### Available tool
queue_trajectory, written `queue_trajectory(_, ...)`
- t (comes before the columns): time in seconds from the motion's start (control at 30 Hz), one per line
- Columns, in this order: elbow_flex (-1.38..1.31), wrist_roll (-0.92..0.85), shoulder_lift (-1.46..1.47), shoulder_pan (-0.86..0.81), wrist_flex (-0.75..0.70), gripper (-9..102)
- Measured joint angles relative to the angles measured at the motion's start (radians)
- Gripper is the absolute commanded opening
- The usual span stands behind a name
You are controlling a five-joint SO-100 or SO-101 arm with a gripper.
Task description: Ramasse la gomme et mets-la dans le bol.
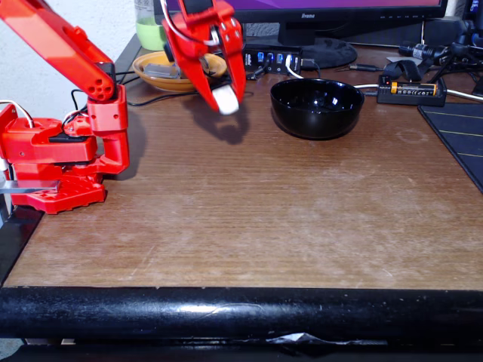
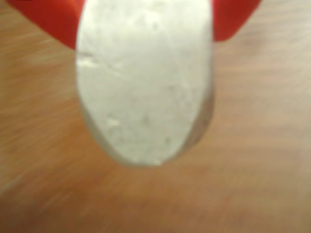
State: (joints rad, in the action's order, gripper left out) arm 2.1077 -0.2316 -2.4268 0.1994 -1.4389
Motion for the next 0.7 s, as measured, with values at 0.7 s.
queue_trajectory(0.7, -0.299, 0.140, 0.233, 0.307, 0.112, -6)
